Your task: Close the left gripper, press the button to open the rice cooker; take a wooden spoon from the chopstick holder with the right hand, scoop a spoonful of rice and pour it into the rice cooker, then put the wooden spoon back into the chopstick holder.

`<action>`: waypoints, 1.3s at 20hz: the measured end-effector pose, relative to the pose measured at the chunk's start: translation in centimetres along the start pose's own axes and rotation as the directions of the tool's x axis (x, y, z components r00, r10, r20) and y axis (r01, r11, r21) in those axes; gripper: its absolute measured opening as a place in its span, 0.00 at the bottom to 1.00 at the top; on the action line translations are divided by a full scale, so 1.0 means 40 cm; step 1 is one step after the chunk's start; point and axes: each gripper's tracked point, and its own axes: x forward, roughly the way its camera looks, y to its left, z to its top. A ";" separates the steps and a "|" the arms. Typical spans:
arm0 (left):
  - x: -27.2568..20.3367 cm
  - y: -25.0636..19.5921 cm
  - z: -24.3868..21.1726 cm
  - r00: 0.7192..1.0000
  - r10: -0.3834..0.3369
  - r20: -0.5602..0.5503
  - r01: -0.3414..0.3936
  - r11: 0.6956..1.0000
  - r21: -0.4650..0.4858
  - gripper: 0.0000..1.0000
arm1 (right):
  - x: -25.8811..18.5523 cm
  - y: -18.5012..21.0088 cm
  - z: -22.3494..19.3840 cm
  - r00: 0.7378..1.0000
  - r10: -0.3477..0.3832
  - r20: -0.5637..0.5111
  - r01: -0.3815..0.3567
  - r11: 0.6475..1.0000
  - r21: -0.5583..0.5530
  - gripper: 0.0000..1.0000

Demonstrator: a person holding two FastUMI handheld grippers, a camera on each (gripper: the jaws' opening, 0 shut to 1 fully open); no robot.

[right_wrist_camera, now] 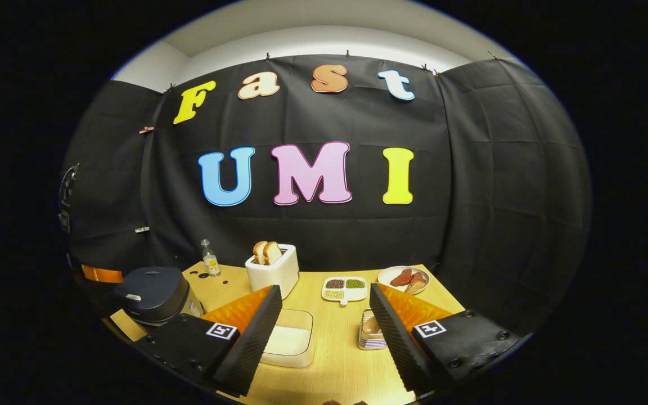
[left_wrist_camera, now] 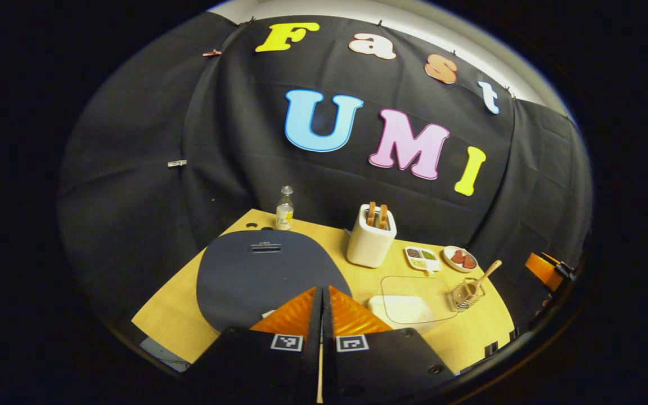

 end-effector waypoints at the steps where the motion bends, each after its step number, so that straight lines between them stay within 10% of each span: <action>1: 0.003 0.018 0.003 1.000 0.019 -0.006 -0.019 1.000 -0.007 0.07 | 0.005 -0.004 -0.010 1.000 0.002 -0.015 -0.002 1.000 0.020 0.98; 18: 0.090 0.069 -0.136 0.976 0.164 -0.142 -0.160 0.986 0.041 0.07 | 0.041 -0.071 -0.081 0.993 -0.020 -0.117 0.022 1.000 0.010 0.97; 26: 0.078 0.078 -0.133 0.991 0.085 -0.103 -0.092 0.994 -0.062 0.06 | 0.037 -0.092 -0.109 0.988 -0.034 -0.150 0.037 0.999 0.021 0.97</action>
